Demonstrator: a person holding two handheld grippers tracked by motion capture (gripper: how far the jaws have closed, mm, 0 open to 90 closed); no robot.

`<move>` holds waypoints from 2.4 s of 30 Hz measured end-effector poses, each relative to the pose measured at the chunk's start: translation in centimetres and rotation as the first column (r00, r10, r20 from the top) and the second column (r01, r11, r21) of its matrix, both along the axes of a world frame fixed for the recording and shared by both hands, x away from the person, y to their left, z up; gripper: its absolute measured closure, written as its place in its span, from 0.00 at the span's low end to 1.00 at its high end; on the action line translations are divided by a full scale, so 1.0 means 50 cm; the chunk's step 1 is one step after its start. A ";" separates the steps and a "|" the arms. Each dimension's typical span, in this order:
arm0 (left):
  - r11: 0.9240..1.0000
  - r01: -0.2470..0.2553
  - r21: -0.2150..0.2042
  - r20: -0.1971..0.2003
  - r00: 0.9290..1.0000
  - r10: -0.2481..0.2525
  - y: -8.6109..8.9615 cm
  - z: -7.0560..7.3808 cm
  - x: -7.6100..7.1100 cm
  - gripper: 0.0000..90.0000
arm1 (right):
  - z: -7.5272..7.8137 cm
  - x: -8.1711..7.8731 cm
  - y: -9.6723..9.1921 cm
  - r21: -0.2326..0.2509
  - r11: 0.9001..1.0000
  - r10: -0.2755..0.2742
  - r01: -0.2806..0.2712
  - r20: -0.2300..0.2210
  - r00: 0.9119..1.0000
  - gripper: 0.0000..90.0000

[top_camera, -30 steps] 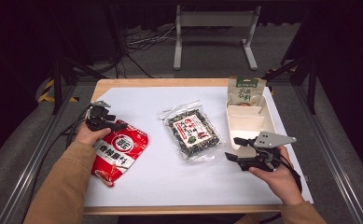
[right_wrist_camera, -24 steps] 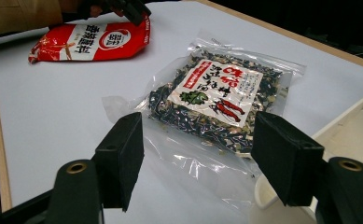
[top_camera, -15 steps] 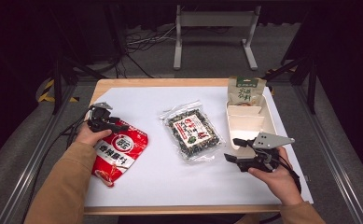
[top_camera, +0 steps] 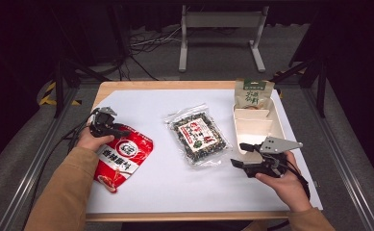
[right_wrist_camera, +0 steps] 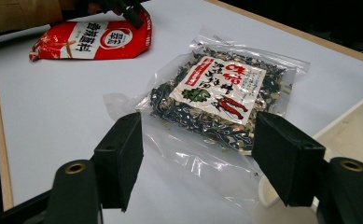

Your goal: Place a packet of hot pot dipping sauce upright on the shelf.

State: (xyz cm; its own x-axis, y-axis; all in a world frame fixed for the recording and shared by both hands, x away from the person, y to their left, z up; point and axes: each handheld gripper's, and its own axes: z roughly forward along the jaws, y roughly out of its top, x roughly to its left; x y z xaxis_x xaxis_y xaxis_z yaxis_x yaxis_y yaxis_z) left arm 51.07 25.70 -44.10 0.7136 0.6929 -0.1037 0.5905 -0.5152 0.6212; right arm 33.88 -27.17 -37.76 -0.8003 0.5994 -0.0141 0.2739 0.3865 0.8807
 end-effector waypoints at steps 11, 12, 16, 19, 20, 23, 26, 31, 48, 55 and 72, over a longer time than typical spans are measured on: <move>0.996 -0.062 0.069 -0.022 0.998 0.064 0.003 0.013 0.003 0.99 | -0.003 0.002 -0.001 -0.006 1.000 -0.002 0.002 -0.001 1.000 0.37; 0.996 -0.068 0.065 -0.028 0.997 0.070 0.004 0.015 0.002 1.00 | -0.004 0.002 -0.001 -0.007 1.000 -0.003 0.003 -0.002 1.000 0.37; 0.996 -0.087 0.032 -0.037 0.995 0.088 0.016 0.028 -0.001 1.00 | -0.005 0.004 -0.002 -0.003 1.000 -0.004 0.004 -0.006 1.000 0.37; 0.995 -0.096 0.004 -0.028 0.995 0.096 0.026 0.039 -0.005 1.00 | -0.006 0.005 -0.002 -0.005 1.000 -0.004 0.004 -0.007 1.000 0.36; 0.995 -0.098 -0.009 -0.028 0.995 0.098 0.028 0.043 -0.008 1.00 | -0.006 0.005 -0.001 -0.006 1.000 -0.004 0.004 -0.007 1.000 0.37; 0.994 -0.101 -0.039 -0.025 0.995 0.100 0.036 0.055 -0.015 1.00 | -0.007 0.005 0.000 -0.005 1.000 -0.005 0.005 -0.008 1.000 0.37; 0.995 -0.089 -0.043 -0.013 0.996 0.089 0.043 0.067 -0.020 1.00 | -0.006 0.005 0.001 -0.006 1.000 -0.002 0.002 -0.004 1.000 0.37; 0.992 -0.089 -0.087 -0.002 0.996 0.089 0.059 0.090 -0.035 1.00 | -0.005 0.006 0.003 -0.006 1.000 0.000 0.000 -0.003 1.000 0.37; 0.980 -0.002 -0.199 0.178 0.983 0.038 0.080 0.225 -0.137 1.00 | -0.001 0.012 0.009 -0.010 1.000 0.006 -0.006 0.002 1.000 0.37; 0.974 0.038 -0.225 0.240 0.971 0.018 0.088 0.255 -0.177 1.00 | -0.002 0.013 0.014 -0.013 1.000 0.012 -0.012 0.002 1.000 0.37; 0.941 0.201 -0.272 0.383 0.920 -0.086 0.069 0.323 -0.280 1.00 | -0.001 0.014 0.020 -0.013 1.000 0.023 -0.023 0.005 1.000 0.37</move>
State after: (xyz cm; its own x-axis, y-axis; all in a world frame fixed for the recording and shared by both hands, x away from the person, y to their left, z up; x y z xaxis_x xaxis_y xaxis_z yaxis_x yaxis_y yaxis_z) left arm 37.07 29.16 -27.97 0.8307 0.5567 -0.0070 0.2304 -0.3323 0.9146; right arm 34.56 -26.16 -37.81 -0.8139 0.5804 -0.0257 0.2605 0.4041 0.8768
